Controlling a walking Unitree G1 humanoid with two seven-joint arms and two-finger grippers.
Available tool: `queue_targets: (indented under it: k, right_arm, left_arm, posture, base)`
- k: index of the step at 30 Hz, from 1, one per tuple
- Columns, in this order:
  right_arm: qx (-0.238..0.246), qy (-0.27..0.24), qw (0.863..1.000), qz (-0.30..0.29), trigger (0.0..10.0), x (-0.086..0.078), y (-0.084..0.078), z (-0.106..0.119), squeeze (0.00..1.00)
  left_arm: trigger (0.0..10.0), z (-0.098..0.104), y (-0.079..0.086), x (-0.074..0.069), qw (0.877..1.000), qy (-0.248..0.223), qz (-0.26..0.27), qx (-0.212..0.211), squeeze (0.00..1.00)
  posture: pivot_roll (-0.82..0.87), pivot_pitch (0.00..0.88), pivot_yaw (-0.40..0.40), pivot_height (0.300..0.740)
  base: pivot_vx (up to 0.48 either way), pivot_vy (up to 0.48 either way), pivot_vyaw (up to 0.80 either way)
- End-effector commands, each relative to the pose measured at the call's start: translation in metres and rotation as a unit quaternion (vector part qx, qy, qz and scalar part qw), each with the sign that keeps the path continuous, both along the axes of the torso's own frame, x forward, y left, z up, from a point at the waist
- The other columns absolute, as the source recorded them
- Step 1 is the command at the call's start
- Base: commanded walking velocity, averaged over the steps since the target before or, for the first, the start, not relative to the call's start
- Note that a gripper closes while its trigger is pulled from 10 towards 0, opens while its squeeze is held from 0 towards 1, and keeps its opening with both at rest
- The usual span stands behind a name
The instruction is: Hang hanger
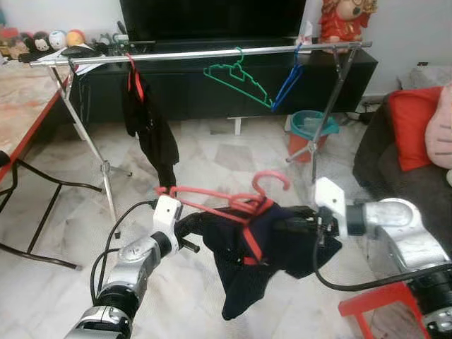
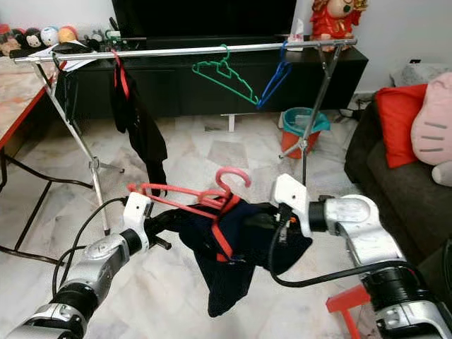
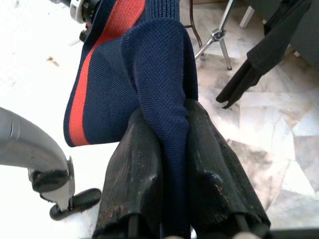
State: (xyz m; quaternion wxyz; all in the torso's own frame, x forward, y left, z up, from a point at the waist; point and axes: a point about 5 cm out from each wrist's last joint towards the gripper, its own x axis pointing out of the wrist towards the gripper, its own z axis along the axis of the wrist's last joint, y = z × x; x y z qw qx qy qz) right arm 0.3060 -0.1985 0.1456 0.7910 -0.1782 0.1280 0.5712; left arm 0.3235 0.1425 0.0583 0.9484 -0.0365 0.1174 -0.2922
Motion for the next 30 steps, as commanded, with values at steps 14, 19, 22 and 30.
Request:
queue_targets:
  k: [14, 19, 22, 30]
  right_arm:
    - [0.014, -0.036, 0.994, -0.103, 0.0, 0.018, -0.035, 0.013, 0.0]
    - [-0.011, -0.025, 0.997, -0.069, 0.0, 0.01, -0.042, 0.012, 0.0]
    - [-0.032, -0.034, 0.995, -0.09, 0.0, 0.013, -0.054, 0.016, 0.0]
    - [-0.123, -0.023, 0.987, -0.098, 0.0, 0.007, -0.088, 0.021, 0.0]
  left_arm:
    - [10.0, -0.019, 0.018, -0.012, 0.998, 0.035, 0.031, 0.029, 0.0]
    - [10.0, -0.018, 0.022, -0.012, 0.998, 0.034, 0.033, 0.033, 0.0]
    - [10.0, -0.018, 0.025, -0.012, 0.998, 0.034, 0.033, 0.038, 0.0]
    - [10.0, -0.022, 0.027, -0.016, 0.998, 0.04, 0.032, 0.042, 0.0]
  posture:
    - [0.01, 0.0, 0.06, 0.74]
    - [0.01, 0.0, 0.064, 0.74]
    - [0.01, 0.0, 0.062, 0.74]
    - [0.0, 0.0, 0.069, 0.74]
  base:
    - [0.0, 0.0, 0.0]
    - [0.0, 0.0, 0.0]
    - [0.0, 0.0, 0.0]
    - [0.0, 0.0, 0.0]
